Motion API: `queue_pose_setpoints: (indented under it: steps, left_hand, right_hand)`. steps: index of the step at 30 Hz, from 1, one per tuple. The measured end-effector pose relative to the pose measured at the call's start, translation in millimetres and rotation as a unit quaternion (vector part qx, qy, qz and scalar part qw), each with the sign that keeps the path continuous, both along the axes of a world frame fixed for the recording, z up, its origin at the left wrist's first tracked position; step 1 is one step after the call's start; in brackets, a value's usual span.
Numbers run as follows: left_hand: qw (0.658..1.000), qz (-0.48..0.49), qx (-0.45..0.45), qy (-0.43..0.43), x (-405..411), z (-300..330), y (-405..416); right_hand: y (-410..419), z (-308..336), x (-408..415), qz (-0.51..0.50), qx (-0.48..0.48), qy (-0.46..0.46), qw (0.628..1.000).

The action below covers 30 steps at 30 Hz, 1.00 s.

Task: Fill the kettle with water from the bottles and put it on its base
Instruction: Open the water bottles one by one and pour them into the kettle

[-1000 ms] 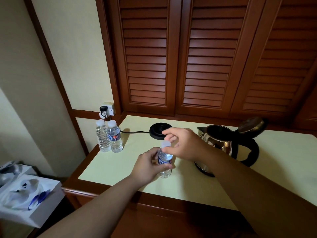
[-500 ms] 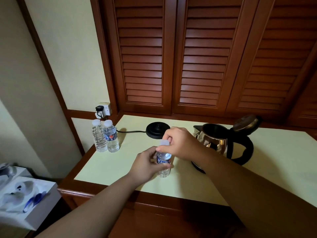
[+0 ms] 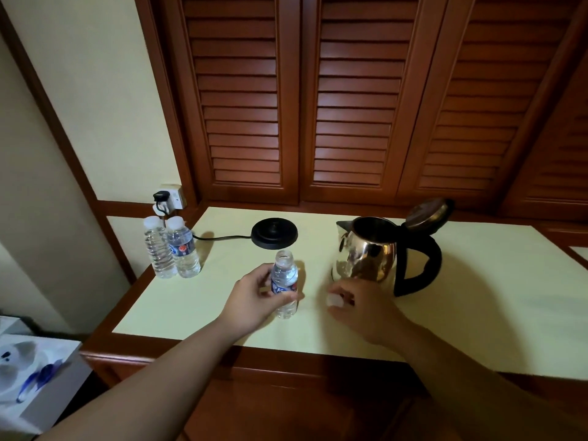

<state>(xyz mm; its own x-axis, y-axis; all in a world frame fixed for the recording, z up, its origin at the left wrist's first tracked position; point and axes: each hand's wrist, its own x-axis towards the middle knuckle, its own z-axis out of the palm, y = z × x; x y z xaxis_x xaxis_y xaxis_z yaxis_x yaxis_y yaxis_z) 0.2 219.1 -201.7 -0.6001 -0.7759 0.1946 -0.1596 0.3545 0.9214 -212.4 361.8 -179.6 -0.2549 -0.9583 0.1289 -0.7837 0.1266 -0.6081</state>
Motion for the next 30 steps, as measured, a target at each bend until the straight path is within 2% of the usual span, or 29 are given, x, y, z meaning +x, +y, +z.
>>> queue_pose_setpoints:
  steps: [3,10,16,20,30]
  left_hand:
    - [1.000,0.015,-0.012,0.006,-1,-1,2]
    - [0.998,0.042,-0.055,0.001,-14,-7,19]
    - [0.998,0.028,-0.052,-0.006,-31,6,13]
    - [0.996,0.021,-0.076,-0.034,-46,20,1]
    - [0.976,-0.040,-0.188,-0.105,-86,90,-32]
  right_hand:
    - [19,-31,-6,-0.015,0.036,0.019,0.999]
    - [46,-50,-23,-0.112,0.004,0.040,0.993]
    - [64,-57,-65,-0.211,-0.003,0.144,0.967]
    - [65,-62,-76,-0.219,0.044,0.168,0.960]
    - [66,-61,-76,-0.215,0.045,0.168,0.961]
